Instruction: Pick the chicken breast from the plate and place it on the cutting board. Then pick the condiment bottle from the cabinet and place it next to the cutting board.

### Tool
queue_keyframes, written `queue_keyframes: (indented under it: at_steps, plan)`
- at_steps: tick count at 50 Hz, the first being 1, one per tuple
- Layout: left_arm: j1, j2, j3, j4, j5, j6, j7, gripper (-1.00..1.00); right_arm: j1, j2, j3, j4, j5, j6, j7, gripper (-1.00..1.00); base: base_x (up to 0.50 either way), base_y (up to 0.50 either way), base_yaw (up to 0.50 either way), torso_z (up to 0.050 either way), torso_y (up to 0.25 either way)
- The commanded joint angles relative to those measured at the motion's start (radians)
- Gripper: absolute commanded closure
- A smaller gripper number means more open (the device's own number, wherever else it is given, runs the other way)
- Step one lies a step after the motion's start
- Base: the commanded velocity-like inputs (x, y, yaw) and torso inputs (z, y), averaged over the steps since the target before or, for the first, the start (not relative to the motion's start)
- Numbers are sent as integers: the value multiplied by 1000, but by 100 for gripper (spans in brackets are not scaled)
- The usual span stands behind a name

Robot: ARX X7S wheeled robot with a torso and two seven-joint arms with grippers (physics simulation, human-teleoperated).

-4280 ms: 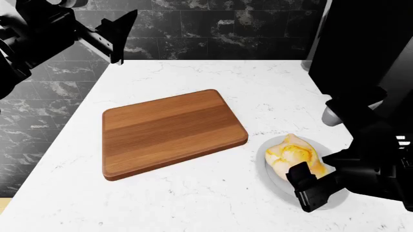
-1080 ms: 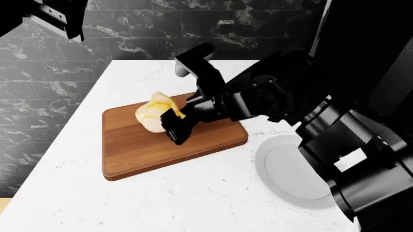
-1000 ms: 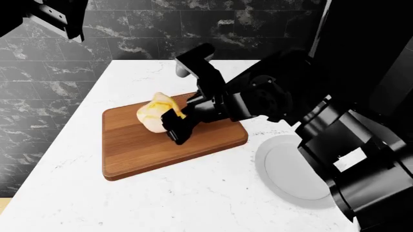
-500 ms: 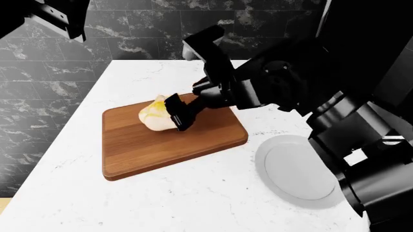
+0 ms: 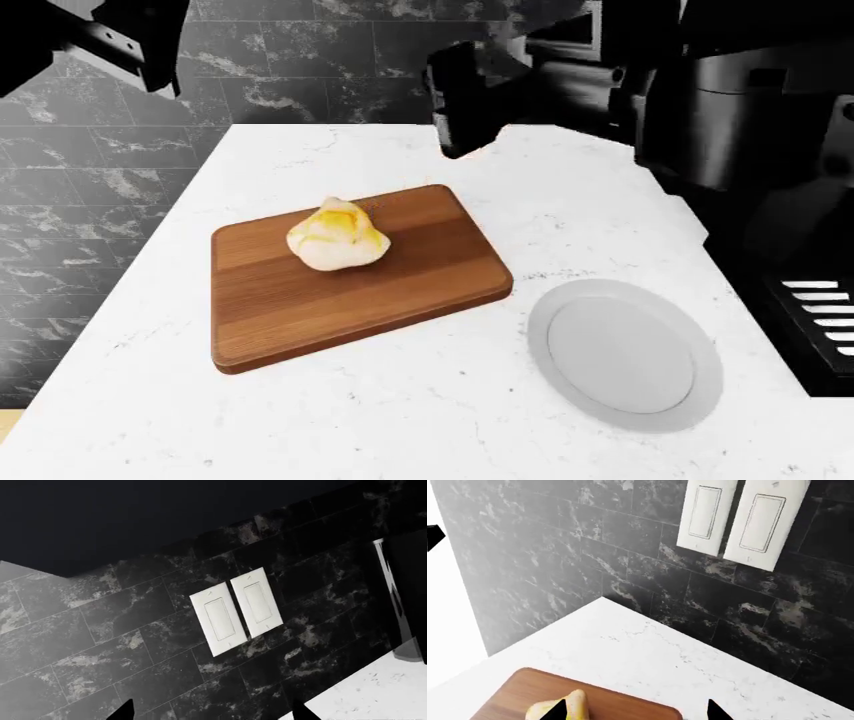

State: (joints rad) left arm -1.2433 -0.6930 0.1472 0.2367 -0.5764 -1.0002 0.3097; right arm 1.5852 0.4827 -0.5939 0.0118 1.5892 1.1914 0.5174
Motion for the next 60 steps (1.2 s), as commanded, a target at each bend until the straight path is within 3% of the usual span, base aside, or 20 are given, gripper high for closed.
queue_keyframes:
  at_steps: [1, 18, 35, 47, 60]
  plan:
    - [41, 3, -28, 40, -23, -28, -32, -100, -43, 153, 165, -187, 175, -50, 336, -100, 0, 0, 0, 0, 0]
    - [53, 14, -31, 46, -24, -24, -50, -100, -26, 250, 247, -270, 239, -106, 481, -100, -10, 0, 0, 0, 0]
    - [50, 22, -33, 44, -31, -24, -56, -100, 84, 275, 241, -253, 313, -86, 551, -100, -477, 0, 0, 0, 0]
    - [60, 52, -18, 3, 6, 22, -84, -100, 197, 179, 167, -78, 58, -74, 352, -100, -453, 0, 0, 0, 0]
    - [63, 79, -1, -9, 44, 69, -117, -100, 495, 65, 30, 274, -225, -90, 88, -100, -114, 0, 0, 0, 0]
